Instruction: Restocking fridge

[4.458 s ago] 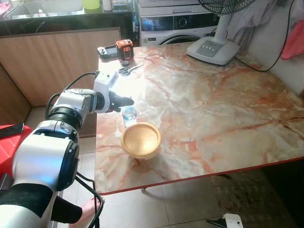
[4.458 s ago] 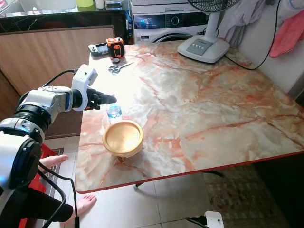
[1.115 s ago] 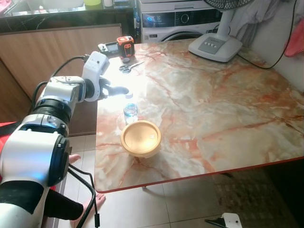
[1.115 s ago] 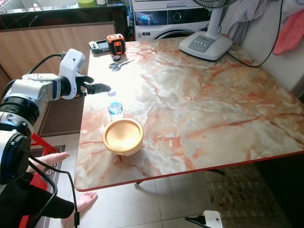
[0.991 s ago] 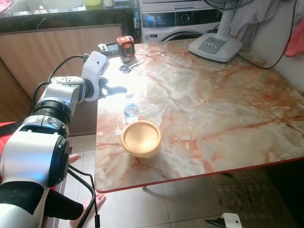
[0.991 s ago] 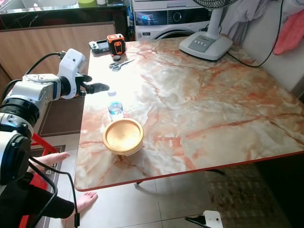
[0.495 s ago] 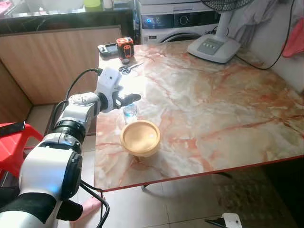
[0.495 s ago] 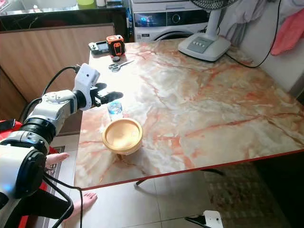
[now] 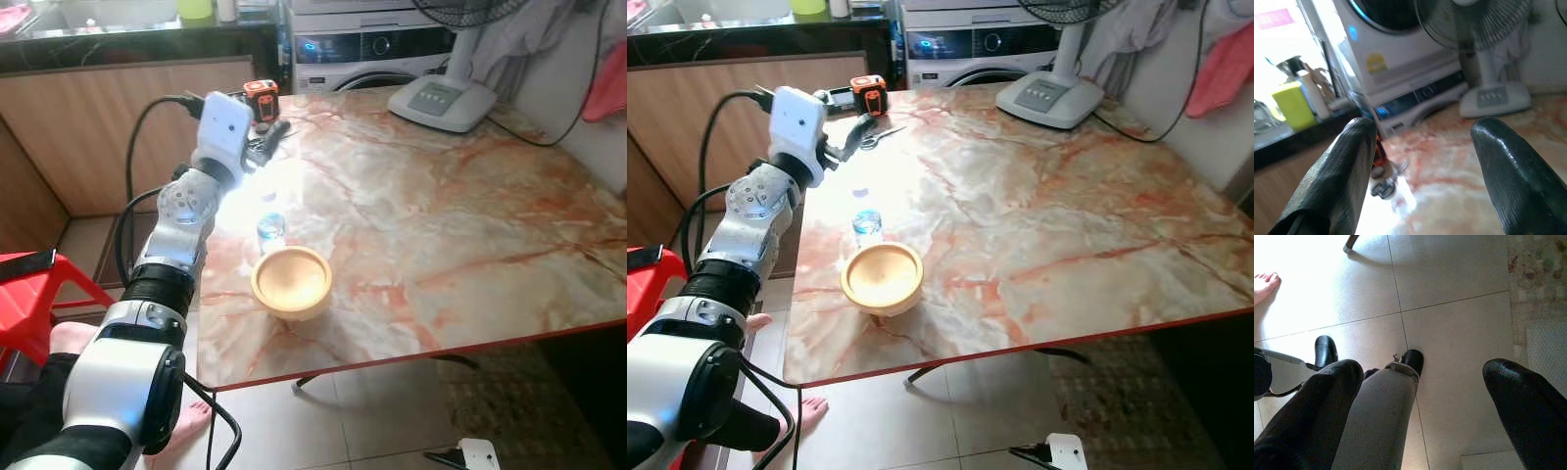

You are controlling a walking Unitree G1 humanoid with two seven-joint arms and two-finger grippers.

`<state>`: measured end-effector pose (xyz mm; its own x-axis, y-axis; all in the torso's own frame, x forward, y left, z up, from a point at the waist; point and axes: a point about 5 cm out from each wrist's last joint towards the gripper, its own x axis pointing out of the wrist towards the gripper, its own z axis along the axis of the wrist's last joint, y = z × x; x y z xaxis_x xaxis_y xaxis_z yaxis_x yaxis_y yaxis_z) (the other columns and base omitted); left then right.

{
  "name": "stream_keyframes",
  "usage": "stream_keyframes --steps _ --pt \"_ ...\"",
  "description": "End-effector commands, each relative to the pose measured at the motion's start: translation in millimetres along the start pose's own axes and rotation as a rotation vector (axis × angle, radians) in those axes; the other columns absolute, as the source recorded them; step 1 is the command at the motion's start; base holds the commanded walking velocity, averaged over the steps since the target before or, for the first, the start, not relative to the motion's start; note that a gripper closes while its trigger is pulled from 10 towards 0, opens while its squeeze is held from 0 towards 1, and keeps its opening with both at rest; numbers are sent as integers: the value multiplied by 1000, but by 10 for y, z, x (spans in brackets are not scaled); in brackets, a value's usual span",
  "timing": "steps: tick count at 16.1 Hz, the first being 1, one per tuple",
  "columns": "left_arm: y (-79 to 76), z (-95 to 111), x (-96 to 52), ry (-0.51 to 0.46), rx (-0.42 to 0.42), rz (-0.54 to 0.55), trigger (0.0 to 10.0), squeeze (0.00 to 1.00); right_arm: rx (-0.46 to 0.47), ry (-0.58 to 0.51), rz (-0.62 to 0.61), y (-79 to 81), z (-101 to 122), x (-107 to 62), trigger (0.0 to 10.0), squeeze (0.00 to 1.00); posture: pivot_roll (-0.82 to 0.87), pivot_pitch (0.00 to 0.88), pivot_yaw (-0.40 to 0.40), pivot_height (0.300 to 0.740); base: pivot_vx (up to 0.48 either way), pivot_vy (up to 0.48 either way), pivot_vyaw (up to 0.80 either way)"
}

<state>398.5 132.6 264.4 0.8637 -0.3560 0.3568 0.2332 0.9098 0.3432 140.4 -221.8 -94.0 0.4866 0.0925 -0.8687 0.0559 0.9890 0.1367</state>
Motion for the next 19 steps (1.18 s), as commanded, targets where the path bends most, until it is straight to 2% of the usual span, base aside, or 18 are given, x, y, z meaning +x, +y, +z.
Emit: stream_keyframes --steps 1,2,3,4,5,6,7,8,11,16,19 --pt "15 3 -26 -13 21 12 10000 0 11 1 -3 -2 -22 -4 10000 0 89 12 -21 740 0 0 0" --pt "6 9 -42 -17 25 22 10000 0 11 0 -3 -2 -22 -4 10000 0 89 12 -21 740 0 0 0" --pt "47 150 -81 -105 53 221 10000 0 19 -14 -8 -2 -20 -5 10000 0 75 1 -20 740 0 0 0" --pt "27 243 -140 -169 104 329 10000 0 21 -22 -12 -3 -20 -6 10000 0 74 0 -20 740 0 0 0" --pt "13 250 -152 -177 121 337 10000 0 20 -22 -13 -4 -22 -6 10000 0 74 0 -20 740 0 0 0" --pt "-93 208 -228 -201 248 311 10000 0 18 -23 -15 -3 -25 -7 10000 0 73 0 -18 740 0 0 0" --pt "-126 164 -311 -223 299 304 10000 0 18 -25 -15 -4 -28 -8 10000 0 70 0 -17 740 0 0 0" --pt "-137 138 -362 -231 316 302 10000 0 18 -25 -16 -5 -30 -9 10000 0 70 0 -18 740 0 0 0" --pt "-72 0 -481 -169 300 377 10000 0 10 -21 -17 -11 -37 -12 10000 0 74 0 -20 740 0 0 0" --pt "-77 19 -464 -164 305 411 10000 0 3 -20 -13 -15 -26 -11 10000 0 81 0 -27 740 0 0 0" --pt "-40 21 -466 -156 308 428 10000 0 -38 -16 -13 -22 -9 -12 10000 0 86 5 -28 740 167 0 267"
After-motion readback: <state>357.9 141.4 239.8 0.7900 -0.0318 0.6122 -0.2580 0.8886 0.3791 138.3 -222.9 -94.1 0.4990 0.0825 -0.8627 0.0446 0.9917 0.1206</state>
